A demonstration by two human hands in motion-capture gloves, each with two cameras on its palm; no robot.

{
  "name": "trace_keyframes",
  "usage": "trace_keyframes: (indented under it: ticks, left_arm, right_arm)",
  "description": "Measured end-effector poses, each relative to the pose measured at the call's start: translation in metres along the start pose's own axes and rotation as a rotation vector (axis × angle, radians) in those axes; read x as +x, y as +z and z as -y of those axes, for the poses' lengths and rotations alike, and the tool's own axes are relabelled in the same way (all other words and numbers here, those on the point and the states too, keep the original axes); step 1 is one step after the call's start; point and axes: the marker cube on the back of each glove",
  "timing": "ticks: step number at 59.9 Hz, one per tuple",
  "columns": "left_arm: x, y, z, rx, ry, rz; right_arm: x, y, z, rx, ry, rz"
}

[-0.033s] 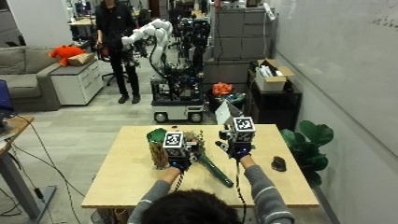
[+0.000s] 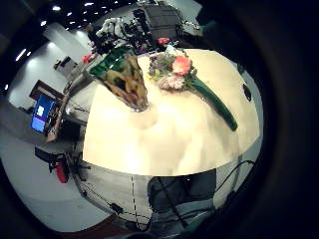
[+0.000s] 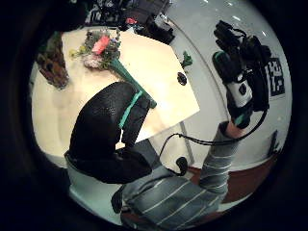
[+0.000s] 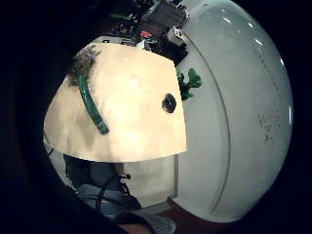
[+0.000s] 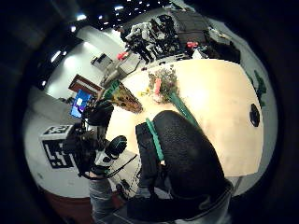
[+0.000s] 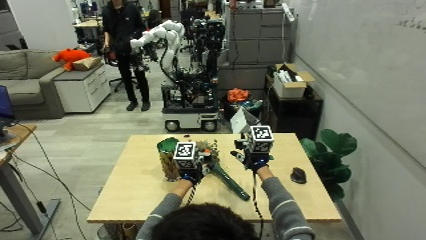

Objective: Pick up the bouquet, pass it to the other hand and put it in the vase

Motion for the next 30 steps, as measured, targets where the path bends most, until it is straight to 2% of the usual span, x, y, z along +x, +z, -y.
trace_keyframes:
  ticks: [4,23,30]
  left_arm:
    - [-0.007,-0.008,-0.008,0.011,-0.014,0.014]
    - [-0.052,0.002,-0.006,-0.057,-0.121,-0.062]
    - [-0.06,0.003,-0.014,-0.067,-0.144,-0.084]
  right_arm:
    - [0.0,-0.003,-0.003,-0.003,-0.002,0.03]
    - [0.021,-0.011,-0.006,-0.046,0.061,0.042]
    - [0.015,-0.012,-0.007,-0.019,0.089,0.067]
